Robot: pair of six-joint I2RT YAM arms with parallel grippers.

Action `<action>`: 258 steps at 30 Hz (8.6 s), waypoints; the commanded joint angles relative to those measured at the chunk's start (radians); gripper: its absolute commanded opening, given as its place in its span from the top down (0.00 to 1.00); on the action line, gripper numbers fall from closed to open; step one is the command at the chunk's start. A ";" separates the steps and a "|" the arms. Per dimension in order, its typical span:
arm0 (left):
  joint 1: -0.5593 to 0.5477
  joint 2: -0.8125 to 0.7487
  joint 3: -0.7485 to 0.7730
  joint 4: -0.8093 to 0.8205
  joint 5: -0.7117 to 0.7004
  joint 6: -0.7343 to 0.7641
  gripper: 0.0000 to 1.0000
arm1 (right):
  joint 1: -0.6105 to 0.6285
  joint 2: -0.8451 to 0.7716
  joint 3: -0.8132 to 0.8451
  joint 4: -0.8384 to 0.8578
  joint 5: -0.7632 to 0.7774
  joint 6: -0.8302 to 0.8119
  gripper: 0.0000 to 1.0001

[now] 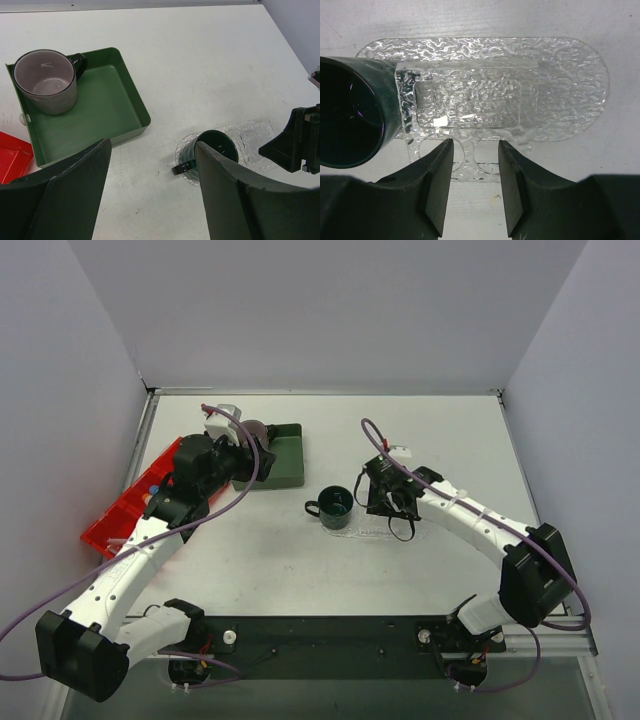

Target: Prepare toiletry sets of a toothbrush and toothpaste on the tray

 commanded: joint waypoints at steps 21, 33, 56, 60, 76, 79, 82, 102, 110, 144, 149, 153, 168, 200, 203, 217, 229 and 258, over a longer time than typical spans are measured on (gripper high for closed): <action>0.014 0.063 0.051 -0.025 -0.078 0.018 0.22 | -0.041 -0.346 -0.035 0.006 -0.051 -0.056 0.62; 0.158 0.250 0.131 -0.060 -0.052 -0.017 0.26 | -0.204 -0.574 -0.128 -0.040 -0.170 -0.149 0.58; 0.195 0.818 0.639 -0.290 -0.297 0.080 0.40 | -0.373 -0.714 -0.231 -0.061 -0.246 -0.312 0.57; 0.217 0.850 0.668 -0.295 -0.256 0.069 0.39 | -0.377 -0.711 -0.234 -0.058 -0.256 -0.312 0.57; 0.223 0.996 0.823 -0.390 -0.215 0.084 0.53 | -0.380 -0.729 -0.243 -0.058 -0.251 -0.304 0.56; 0.217 0.993 0.815 -0.378 -0.208 0.089 0.58 | -0.380 -0.732 -0.245 -0.058 -0.246 -0.303 0.56; 0.212 0.983 0.797 -0.350 -0.193 0.106 0.61 | -0.380 -0.728 -0.245 -0.058 -0.246 -0.304 0.56; 0.200 1.097 0.922 -0.454 -0.179 0.114 0.66 | -0.382 -0.709 -0.249 -0.058 -0.236 -0.300 0.56; 0.195 1.143 0.953 -0.482 -0.195 0.115 0.65 | -0.385 -0.702 -0.248 -0.057 -0.237 -0.301 0.56; -0.041 0.525 0.610 -0.299 -0.241 0.097 1.00 | -0.325 -0.672 -0.026 -0.106 -0.357 -0.200 0.56; -0.111 0.459 0.534 -0.266 -0.170 0.048 1.00 | -0.096 -0.598 0.086 -0.109 -0.176 -0.153 0.54; -0.164 0.425 0.485 -0.238 -0.172 0.040 1.00 | 0.037 -0.495 0.171 -0.110 -0.053 -0.137 0.52; -0.285 0.368 0.436 -0.203 -0.181 0.023 1.00 | 0.210 -0.151 0.390 -0.046 0.082 -0.146 0.51; -0.348 0.318 0.387 -0.149 -0.202 0.015 1.00 | 0.218 0.047 0.389 0.048 0.205 -0.146 0.73; -0.346 0.313 0.382 -0.137 -0.185 0.018 1.00 | 0.220 0.058 0.389 0.048 0.214 -0.148 0.88; -0.346 0.293 0.352 -0.075 -0.087 0.002 0.89 | 0.195 0.006 0.352 0.087 0.197 -0.149 1.00; -0.284 0.203 0.281 0.043 0.040 0.032 0.32 | 0.126 -0.186 0.251 0.137 0.077 -0.243 1.00; -0.055 0.195 0.232 0.035 0.028 0.014 0.28 | -0.581 -0.462 -0.162 0.025 -0.412 -0.596 1.00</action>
